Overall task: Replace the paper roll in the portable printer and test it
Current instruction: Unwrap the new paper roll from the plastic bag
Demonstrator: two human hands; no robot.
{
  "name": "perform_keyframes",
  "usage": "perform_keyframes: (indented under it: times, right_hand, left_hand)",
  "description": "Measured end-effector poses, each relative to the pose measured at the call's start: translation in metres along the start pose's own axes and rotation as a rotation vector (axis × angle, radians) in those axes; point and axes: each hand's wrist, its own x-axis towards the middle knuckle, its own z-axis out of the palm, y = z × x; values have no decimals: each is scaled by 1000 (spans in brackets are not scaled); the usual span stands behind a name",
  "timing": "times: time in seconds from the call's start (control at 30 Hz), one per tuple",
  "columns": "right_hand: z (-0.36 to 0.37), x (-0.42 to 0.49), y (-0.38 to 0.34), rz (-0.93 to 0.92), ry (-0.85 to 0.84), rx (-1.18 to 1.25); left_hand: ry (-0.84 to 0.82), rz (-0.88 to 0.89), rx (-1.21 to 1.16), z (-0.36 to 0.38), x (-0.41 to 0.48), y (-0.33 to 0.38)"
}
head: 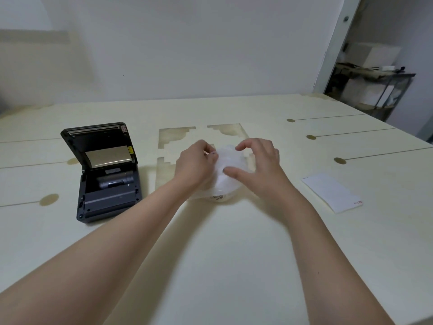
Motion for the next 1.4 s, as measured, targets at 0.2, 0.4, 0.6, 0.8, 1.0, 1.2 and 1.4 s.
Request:
perform_keyframes:
  times: [0.2, 0.4, 0.6, 0.8, 1.0, 1.2, 1.4]
  right_hand:
    - [5, 2, 4, -96, -83, -60]
    - [13, 5, 6, -239, 15, -146]
    - [22, 5, 9, -214, 128, -211]
    - [25, -6, -2, -94, 117, -158]
    - [35, -23, -9, 20, 53, -275]
    - [35, -32, -10, 142, 217, -534]
    - [41, -44, -24, 64, 459, -544]
  left_hand:
    - [164, -12, 49, -2, 10, -9]
    - [167, 594, 287, -7, 10, -21]
    - [-133, 549, 303, -22, -4, -12]
    - [-535, 445, 282, -41, -15, -15]
    - [-437, 418, 256, -28, -26, -25]
    - [-430, 430, 204, -26, -35, -22]
    - [-440, 332, 186, -25, -37, -28]
